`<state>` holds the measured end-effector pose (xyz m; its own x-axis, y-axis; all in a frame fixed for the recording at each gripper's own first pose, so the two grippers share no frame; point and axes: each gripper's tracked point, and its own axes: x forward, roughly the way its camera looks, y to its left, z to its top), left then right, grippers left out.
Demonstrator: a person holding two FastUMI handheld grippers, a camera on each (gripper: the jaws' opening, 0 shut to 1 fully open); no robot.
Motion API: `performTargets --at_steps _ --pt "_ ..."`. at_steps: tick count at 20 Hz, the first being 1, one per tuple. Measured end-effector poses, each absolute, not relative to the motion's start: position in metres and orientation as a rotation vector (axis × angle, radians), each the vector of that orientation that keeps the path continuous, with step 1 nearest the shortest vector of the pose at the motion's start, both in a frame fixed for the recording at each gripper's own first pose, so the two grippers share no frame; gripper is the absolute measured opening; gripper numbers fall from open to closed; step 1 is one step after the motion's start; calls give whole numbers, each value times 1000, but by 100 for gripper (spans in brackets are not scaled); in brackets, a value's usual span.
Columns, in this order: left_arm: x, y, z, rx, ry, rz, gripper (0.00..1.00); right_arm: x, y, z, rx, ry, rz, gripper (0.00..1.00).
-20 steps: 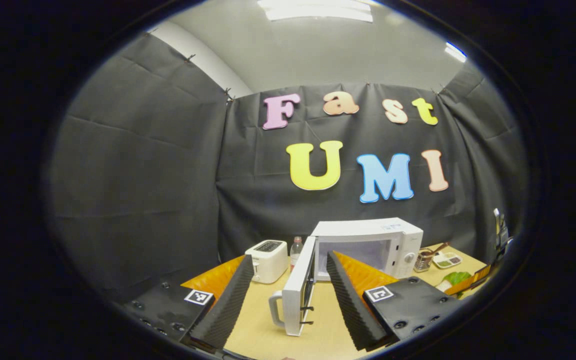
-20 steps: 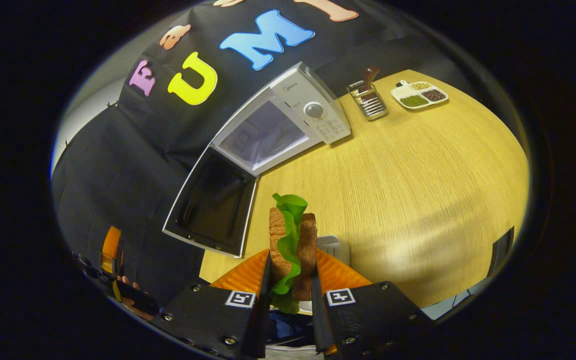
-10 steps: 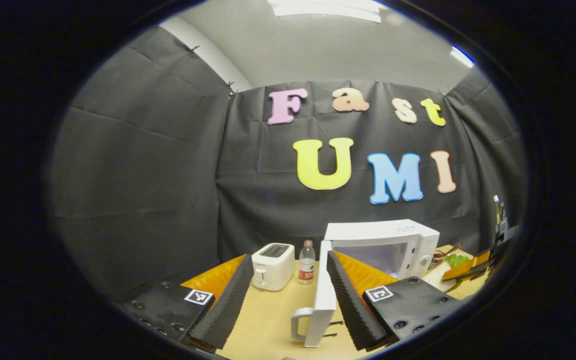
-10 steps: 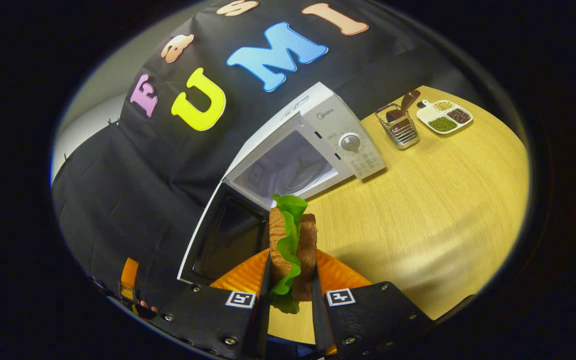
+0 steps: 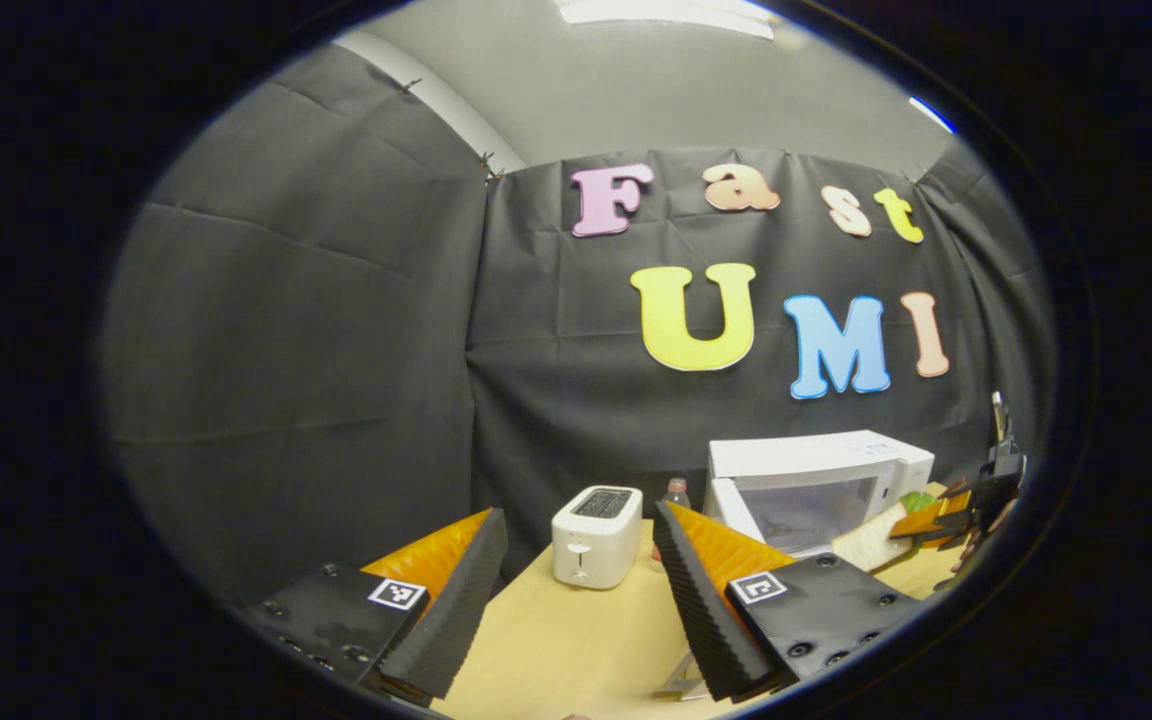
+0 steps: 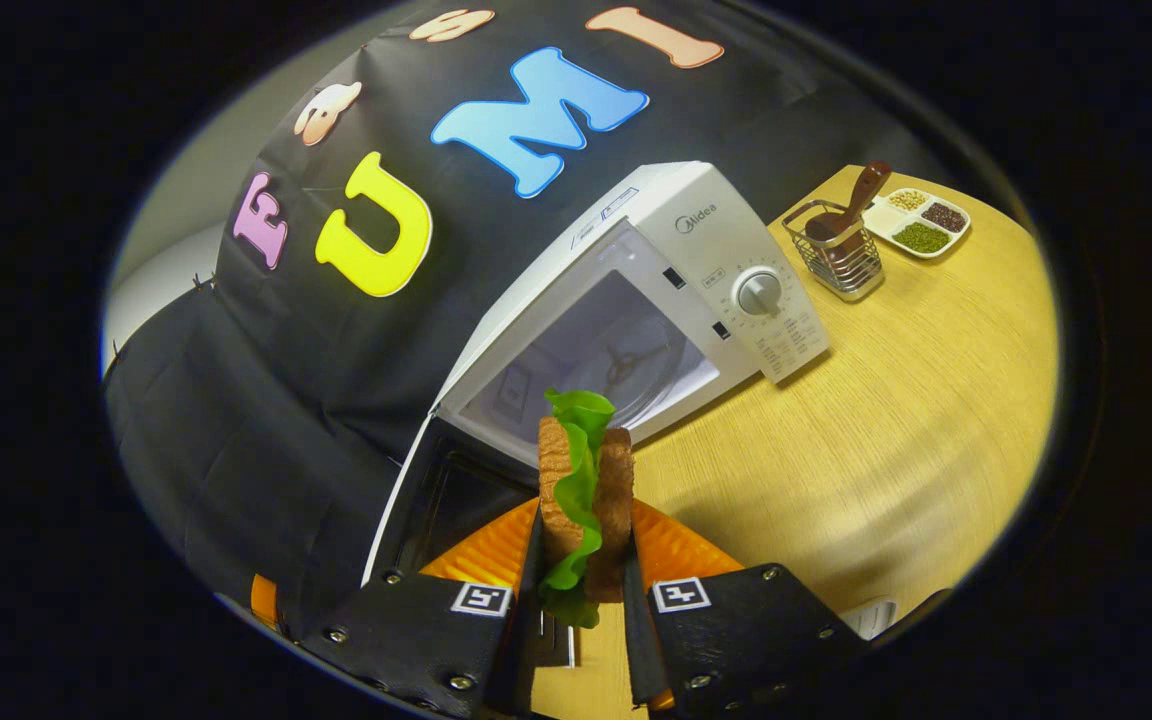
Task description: Open the microwave oven with the left hand, put the food in, and close the microwave oven.
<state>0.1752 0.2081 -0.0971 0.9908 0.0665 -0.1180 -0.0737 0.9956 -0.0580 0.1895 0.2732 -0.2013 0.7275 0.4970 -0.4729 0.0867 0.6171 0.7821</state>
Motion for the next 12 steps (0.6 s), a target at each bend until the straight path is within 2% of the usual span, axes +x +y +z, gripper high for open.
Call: performTargets --at_steps 12 --pt "201 266 -131 -24 192 124 94 301 334 -234 904 575 163 37"
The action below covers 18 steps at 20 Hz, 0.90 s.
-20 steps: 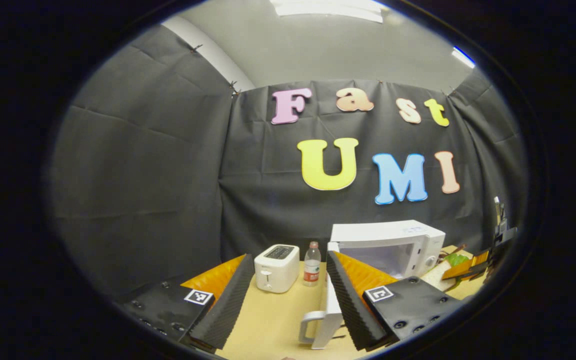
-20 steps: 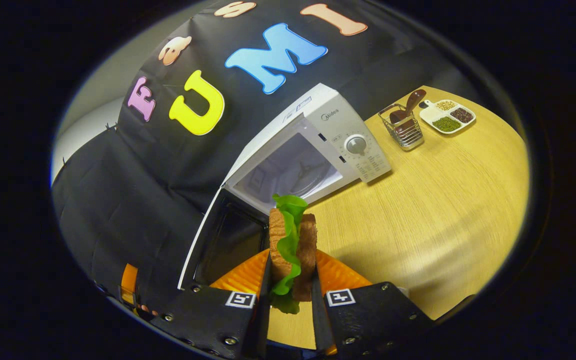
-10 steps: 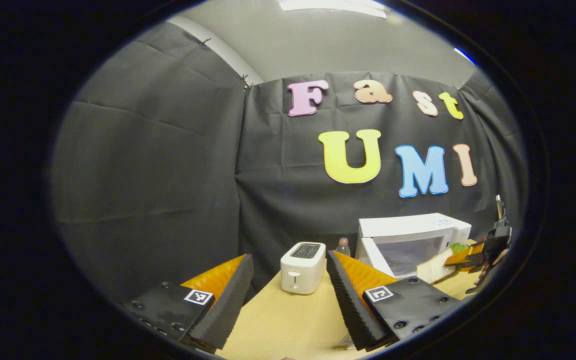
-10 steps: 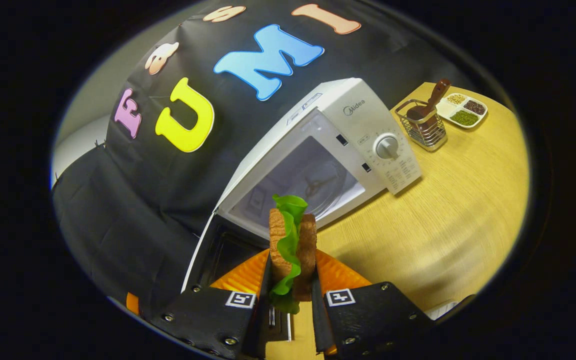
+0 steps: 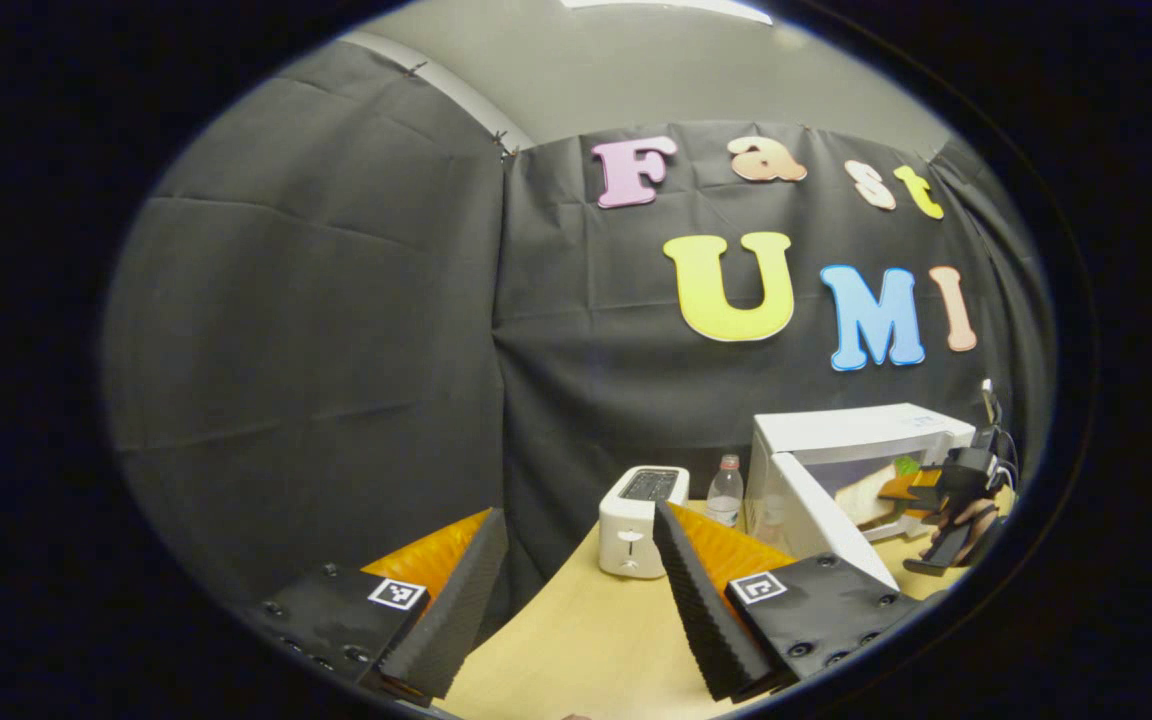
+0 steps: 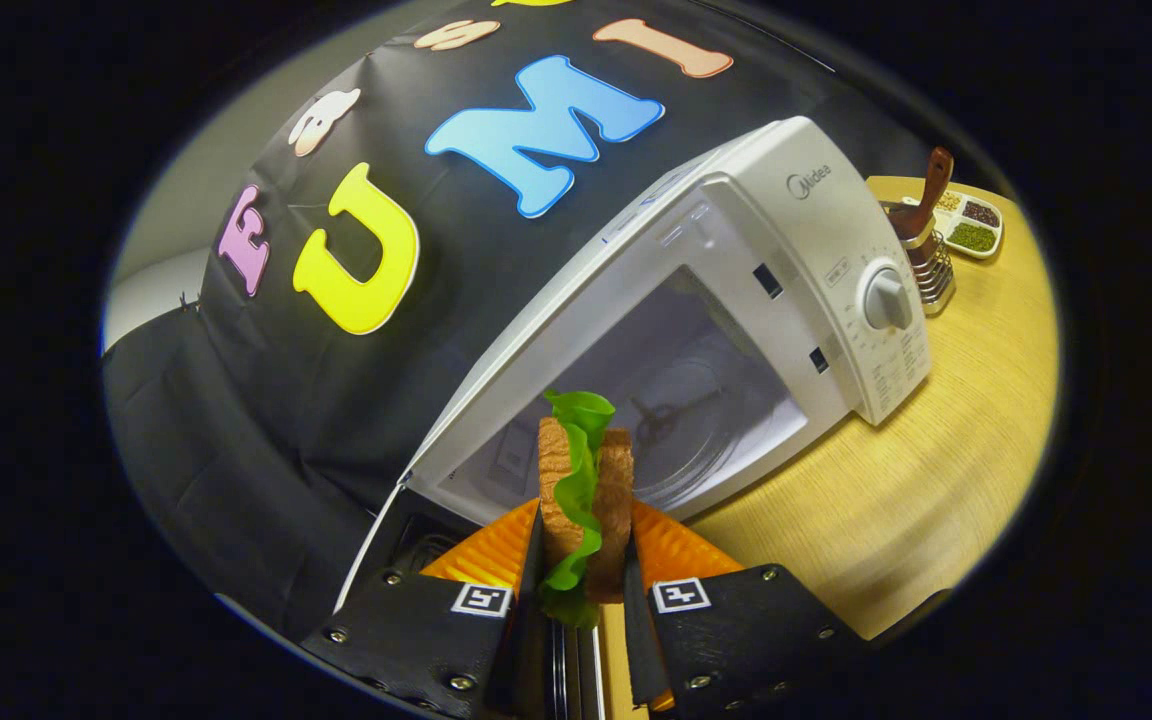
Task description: Open the microwave oven with the left hand, put the food in, and close the microwave oven.
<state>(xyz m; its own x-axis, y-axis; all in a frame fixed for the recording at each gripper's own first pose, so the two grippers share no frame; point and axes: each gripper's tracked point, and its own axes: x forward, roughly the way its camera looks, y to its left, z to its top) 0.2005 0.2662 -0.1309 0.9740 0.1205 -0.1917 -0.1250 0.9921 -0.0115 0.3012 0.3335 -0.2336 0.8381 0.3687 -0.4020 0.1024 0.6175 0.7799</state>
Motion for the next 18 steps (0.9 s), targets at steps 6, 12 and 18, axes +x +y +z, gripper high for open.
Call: performTargets --at_steps 6,12,18 --pt "191 290 -150 -3 233 160 96 350 346 -256 895 509 108 36" --pt "184 300 -156 12 259 190 95 371 340 -287 844 524 36 41" --pt "186 299 -160 3 270 186 96 378 324 -303 594 541 -23 54"
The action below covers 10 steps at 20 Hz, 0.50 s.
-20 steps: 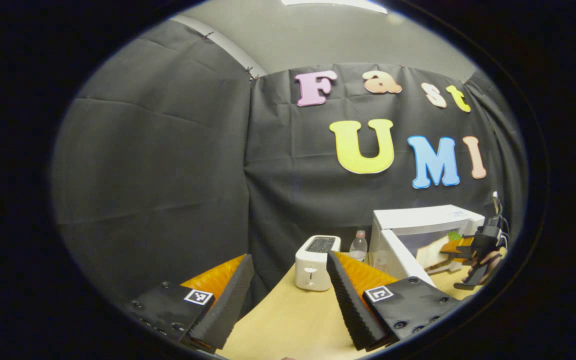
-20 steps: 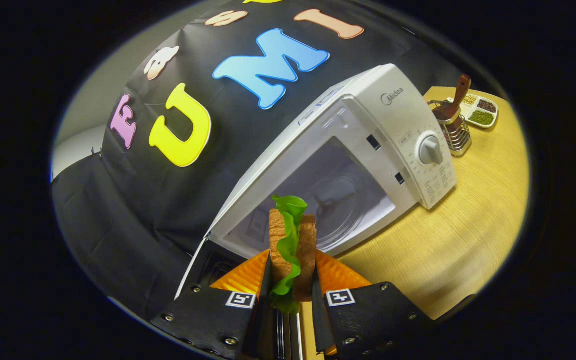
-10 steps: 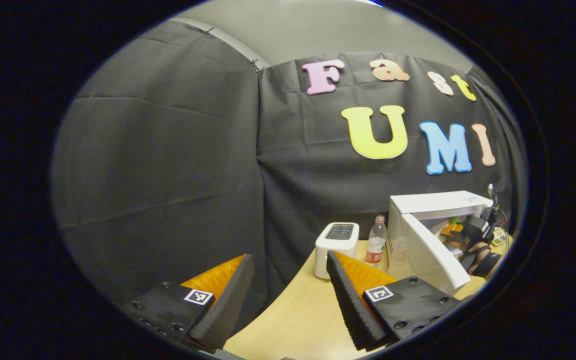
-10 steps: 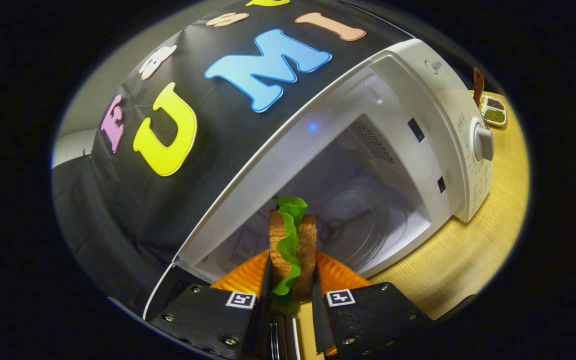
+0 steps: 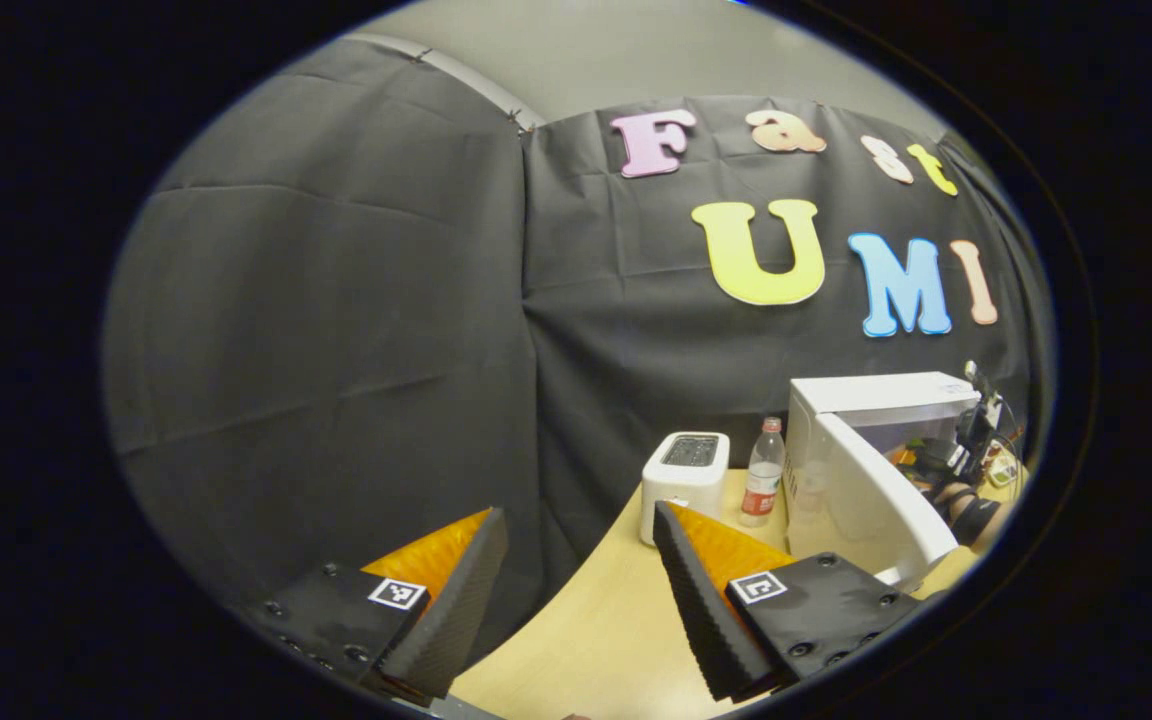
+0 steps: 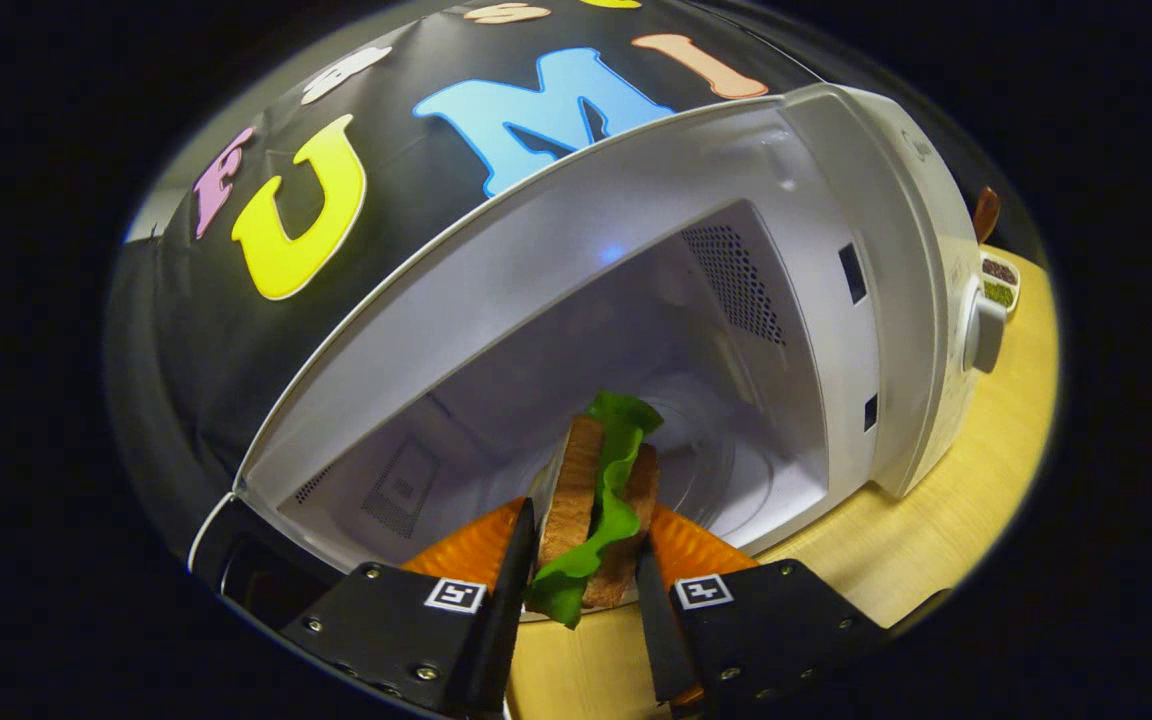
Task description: Open the microwave oven with the left hand, put the food in, and close the microwave oven.
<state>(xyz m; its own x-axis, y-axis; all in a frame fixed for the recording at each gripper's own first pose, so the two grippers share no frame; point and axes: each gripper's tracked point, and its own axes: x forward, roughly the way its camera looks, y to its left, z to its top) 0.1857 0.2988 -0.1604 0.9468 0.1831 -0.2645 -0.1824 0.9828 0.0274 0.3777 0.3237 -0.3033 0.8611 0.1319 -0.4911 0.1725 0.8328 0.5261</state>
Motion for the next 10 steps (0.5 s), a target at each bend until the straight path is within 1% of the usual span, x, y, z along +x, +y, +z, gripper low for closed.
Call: performTargets --at_steps 1,2,3,4,7,10 --pt "186 298 -159 6 269 183 96 378 318 -308 537 548 -37 74" --pt "185 297 -157 7 269 179 96 376 316 -310 497 559 -40 83" --pt "185 297 -156 7 267 174 96 375 315 -311 474 563 -39 96" --pt "185 297 -154 10 267 168 96 374 313 -310 455 557 -40 98" --pt "185 292 -152 16 273 151 96 373 296 -301 369 525 -65 98" --pt "192 277 -160 3 271 139 96 369 288 -282 339 494 -43 98"
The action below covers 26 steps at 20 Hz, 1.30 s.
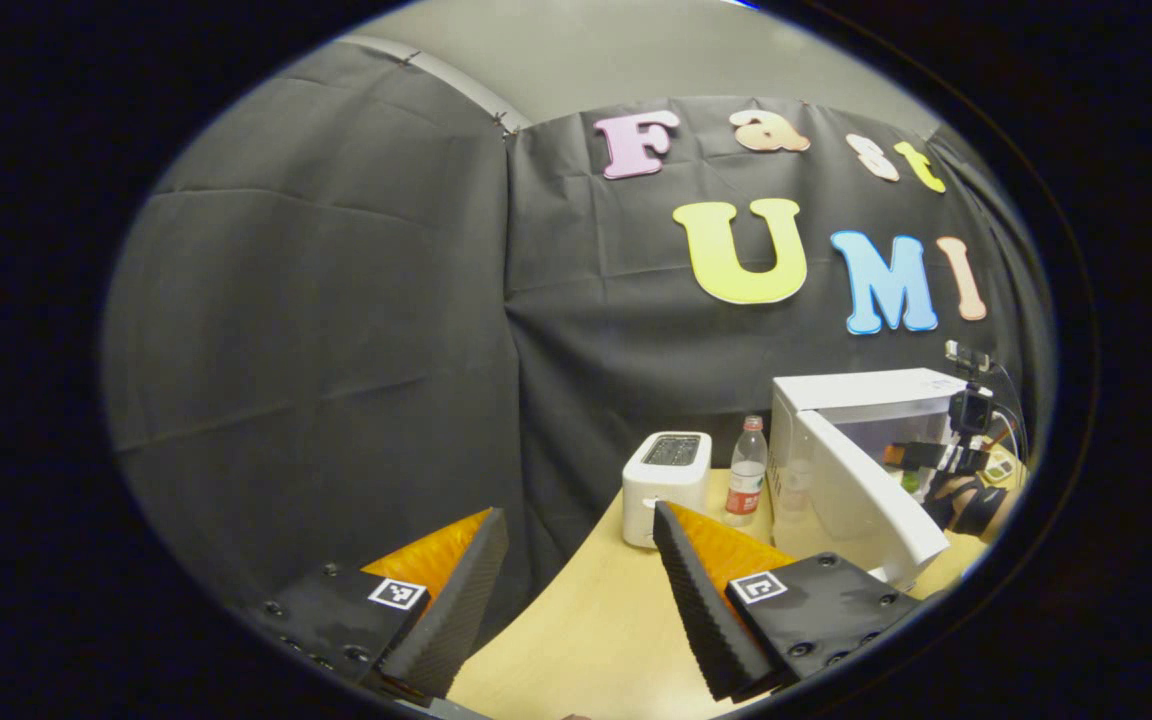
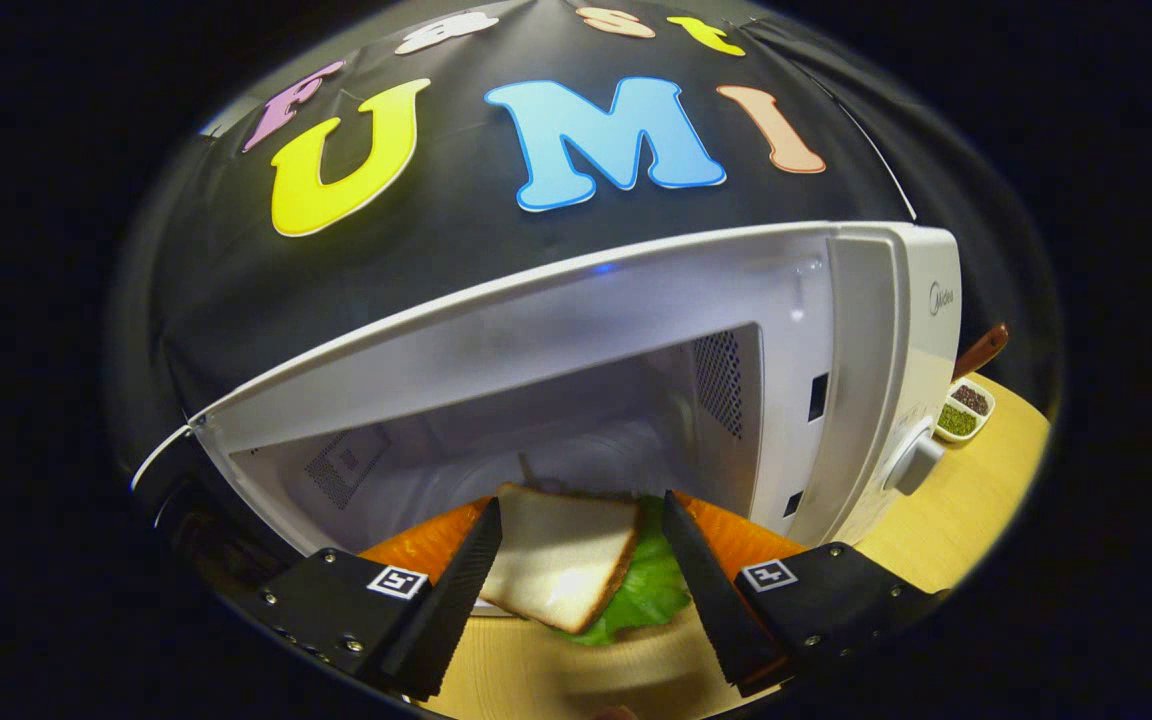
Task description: Open the microwave oven with the left hand, put the food in, and close the microwave oven.
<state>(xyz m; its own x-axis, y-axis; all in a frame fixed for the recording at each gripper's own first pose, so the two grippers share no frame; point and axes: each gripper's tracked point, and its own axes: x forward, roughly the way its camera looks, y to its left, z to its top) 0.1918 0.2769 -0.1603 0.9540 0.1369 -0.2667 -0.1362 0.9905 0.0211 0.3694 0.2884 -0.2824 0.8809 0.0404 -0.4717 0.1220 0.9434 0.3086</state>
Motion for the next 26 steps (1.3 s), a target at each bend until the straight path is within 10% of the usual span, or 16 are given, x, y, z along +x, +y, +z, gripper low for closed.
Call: performTargets --at_steps 17,21,26 --pt "183 201 -210 -81 314 39 96 225 220 -109 177 228 144 98" --pt "176 173 -222 -79 338 2 81 193 181 -79 176 176 121 98" --pt "162 143 -230 -62 364 -20 39 166 137 -57 195 136 89 98"
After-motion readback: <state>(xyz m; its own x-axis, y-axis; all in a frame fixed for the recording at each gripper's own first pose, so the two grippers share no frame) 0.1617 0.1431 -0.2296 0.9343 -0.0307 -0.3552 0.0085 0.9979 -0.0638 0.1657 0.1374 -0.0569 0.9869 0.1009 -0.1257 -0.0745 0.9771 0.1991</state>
